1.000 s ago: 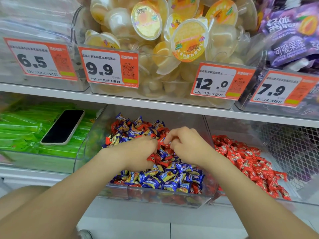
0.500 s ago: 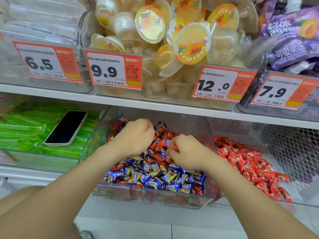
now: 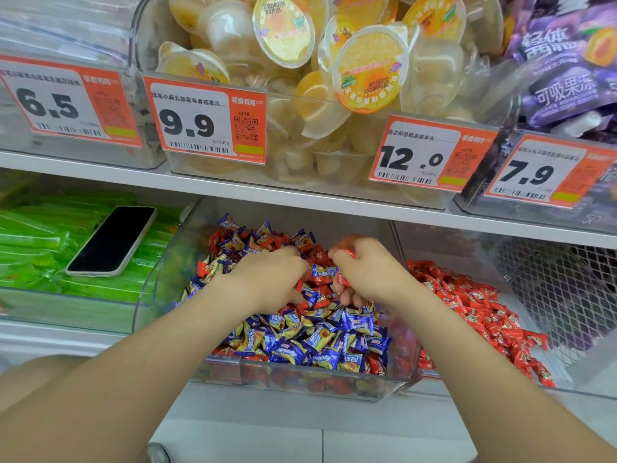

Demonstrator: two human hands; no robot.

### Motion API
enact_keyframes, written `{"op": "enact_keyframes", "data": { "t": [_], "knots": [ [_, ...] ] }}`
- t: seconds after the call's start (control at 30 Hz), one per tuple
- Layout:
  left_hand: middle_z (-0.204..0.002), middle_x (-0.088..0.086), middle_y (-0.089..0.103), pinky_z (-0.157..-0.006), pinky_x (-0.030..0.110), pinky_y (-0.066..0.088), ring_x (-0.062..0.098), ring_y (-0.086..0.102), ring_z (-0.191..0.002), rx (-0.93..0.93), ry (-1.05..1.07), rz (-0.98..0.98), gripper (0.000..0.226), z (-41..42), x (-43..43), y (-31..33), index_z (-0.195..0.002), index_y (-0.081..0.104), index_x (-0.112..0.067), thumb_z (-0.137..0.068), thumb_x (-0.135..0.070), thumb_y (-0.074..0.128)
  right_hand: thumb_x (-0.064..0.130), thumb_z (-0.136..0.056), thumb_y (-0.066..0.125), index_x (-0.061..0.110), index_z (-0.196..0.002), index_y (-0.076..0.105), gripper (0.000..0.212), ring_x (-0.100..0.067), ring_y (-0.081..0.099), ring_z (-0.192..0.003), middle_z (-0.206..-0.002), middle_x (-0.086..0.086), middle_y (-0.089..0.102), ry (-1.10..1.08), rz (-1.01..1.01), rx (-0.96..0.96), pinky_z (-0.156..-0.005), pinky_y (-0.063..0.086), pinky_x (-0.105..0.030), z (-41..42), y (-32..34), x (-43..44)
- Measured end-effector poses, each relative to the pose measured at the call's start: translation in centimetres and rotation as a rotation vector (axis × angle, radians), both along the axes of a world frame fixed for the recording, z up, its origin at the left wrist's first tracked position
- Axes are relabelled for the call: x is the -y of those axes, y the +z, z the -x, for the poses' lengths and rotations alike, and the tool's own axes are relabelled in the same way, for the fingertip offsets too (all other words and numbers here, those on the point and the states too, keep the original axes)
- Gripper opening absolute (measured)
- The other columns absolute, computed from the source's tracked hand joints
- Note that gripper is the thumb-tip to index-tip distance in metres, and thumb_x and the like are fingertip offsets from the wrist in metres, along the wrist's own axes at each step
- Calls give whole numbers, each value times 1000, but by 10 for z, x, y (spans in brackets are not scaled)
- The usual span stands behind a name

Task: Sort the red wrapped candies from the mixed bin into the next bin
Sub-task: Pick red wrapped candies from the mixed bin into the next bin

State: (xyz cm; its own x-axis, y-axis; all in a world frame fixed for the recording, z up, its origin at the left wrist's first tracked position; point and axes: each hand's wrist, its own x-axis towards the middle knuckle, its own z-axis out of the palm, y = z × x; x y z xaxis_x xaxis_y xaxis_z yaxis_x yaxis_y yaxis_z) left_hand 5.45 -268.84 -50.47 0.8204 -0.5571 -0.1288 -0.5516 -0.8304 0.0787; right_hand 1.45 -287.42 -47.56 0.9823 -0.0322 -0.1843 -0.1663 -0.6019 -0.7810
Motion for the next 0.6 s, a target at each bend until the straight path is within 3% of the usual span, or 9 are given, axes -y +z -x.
{"op": "enact_keyframes", "data": {
  "t": [0.1, 0.17, 0.27, 0.37, 0.5, 0.6],
  "knots": [
    [-115, 1, 58, -73, 41, 50, 28, 63, -103, 50, 10, 43, 31, 4, 1, 0, -118, 56, -21, -99, -43, 67, 28, -109, 52, 12, -108, 72, 25, -22, 72, -58, -81, -10, 70, 14, 5, -12, -46, 51, -28, -6, -6, 3],
    [-101, 1, 62, -67, 39, 49, 26, 64, -89, 41, 37, 134, 28, 5, -2, 3, -116, 52, -18, -104, -42, 59, 26, -109, 55, 19, -119, 75, 24, -16, 70, -69, -103, -6, 75, 102, 252, 84, -59, 53, -28, -12, -11, 7],
    [-80, 1, 60, -55, 36, 40, 21, 55, -65, -36, 92, 334, 14, 5, -9, 7, -102, 49, -18, -102, -32, 51, 31, -109, 54, 30, -139, 64, 31, -33, 70, -107, -130, -12, 71, 286, 666, 114, -89, 57, -40, -15, -18, 4],
    [-71, -2, 61, -56, 35, 43, 24, 60, -66, 13, 161, 436, 14, 6, -16, 14, -85, 53, -26, -97, -31, 48, 44, -105, 62, 30, -154, 48, 53, -39, 65, -120, -142, -16, 62, 415, 784, -55, -96, 56, -50, -14, -20, -5],
    [-59, 2, 61, -60, 36, 55, 24, 61, -62, 140, 287, 484, 46, 8, -25, 17, -69, 56, -14, -95, -51, 49, 50, -93, 77, 22, -148, 53, 66, -35, 64, -111, -133, -13, 60, 452, 744, -100, -89, 54, -42, -15, -13, -6],
    [-61, -3, 62, -63, 37, 55, 20, 61, -61, 145, 295, 475, 44, 4, -35, 15, -80, 67, -22, -104, -52, 46, 39, -97, 76, 17, -137, 58, 49, -34, 64, -99, -120, -10, 58, 431, 821, -108, -82, 54, -41, -14, -10, -7]
  ]
}}
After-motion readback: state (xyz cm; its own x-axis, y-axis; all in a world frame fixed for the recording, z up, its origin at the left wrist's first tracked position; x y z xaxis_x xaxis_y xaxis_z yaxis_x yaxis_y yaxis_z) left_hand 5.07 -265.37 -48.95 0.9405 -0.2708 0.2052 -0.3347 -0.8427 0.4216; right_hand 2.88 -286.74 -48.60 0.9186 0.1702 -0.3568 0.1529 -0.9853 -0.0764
